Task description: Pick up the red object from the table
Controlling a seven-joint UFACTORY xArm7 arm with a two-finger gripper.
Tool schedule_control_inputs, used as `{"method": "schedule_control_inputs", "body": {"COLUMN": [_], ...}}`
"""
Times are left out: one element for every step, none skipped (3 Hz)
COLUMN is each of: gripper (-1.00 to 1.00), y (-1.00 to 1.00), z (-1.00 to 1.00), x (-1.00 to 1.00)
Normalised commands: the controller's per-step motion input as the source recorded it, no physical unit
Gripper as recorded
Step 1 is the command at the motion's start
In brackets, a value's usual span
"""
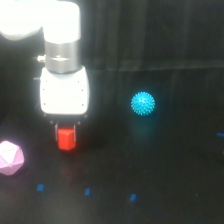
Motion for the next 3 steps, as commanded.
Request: {"method": "schedule_control_inputs", "body": {"gripper": [-1.0, -1.0, -1.0], "y": [0.67, 0.75, 1.0], "z": [1.0, 1.0, 1.0], "x": [0.45, 0.34, 0.38]}}
